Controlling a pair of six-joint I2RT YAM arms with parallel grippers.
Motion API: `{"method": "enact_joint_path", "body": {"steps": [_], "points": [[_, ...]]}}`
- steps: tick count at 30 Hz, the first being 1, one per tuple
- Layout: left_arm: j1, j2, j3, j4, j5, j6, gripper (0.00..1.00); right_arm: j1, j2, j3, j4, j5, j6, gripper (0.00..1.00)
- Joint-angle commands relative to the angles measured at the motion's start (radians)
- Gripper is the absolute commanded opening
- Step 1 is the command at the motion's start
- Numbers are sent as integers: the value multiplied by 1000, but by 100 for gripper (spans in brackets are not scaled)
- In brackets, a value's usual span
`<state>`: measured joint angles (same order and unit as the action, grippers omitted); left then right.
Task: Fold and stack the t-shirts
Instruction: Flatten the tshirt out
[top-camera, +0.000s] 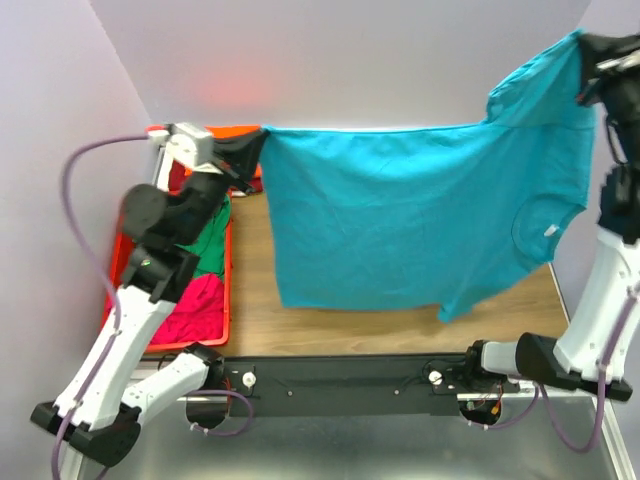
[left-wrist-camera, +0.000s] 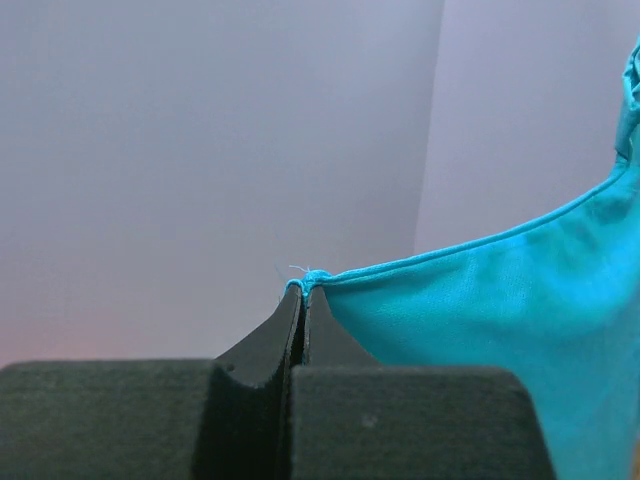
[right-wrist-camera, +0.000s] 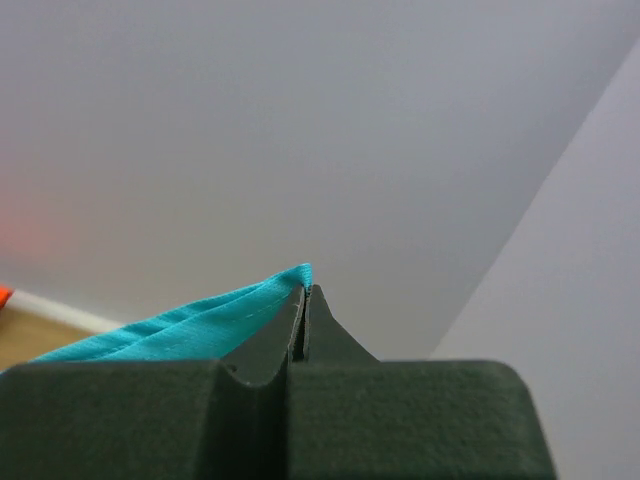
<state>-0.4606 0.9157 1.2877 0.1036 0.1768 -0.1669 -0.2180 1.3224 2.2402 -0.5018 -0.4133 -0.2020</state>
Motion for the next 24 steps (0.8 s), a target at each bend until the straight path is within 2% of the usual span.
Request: {"method": "enact_joint_path", "body": {"steps": [1, 5, 7, 10, 13, 16, 17, 19, 22, 24], "points": [[-4, 20, -215, 112, -89, -35, 0, -7, 51, -203, -18, -120, -17, 1], [2, 118, -443, 214, -199, -118, 0, -6, 60, -559, 81, -216, -60, 1], [23, 178, -485, 260, -215, -176, 0, -1, 69, -673, 138, -222, -77, 1], [59, 348, -493, 297, -241, -206, 0, 17, 118, -865, 274, -205, -86, 1], [89, 613, -397, 303, -221, -201, 0, 32, 210, -957, 415, -170, -82, 1], [99, 777, -224, 231, -186, -163, 0, 45, 300, -965, 459, -121, -85, 1], [105, 876, -173, 207, -151, -152, 0, 48, 360, -958, 480, -110, -82, 1], [111, 965, -35, 122, -132, -138, 0, 49, 412, -947, 493, -68, -70, 1], [125, 1087, 85, 70, -105, -134, 0, 49, 483, -923, 558, -27, -48, 1], [131, 1111, 133, 61, -91, -132, 0, 48, 495, -913, 572, -2, -40, 1]]}}
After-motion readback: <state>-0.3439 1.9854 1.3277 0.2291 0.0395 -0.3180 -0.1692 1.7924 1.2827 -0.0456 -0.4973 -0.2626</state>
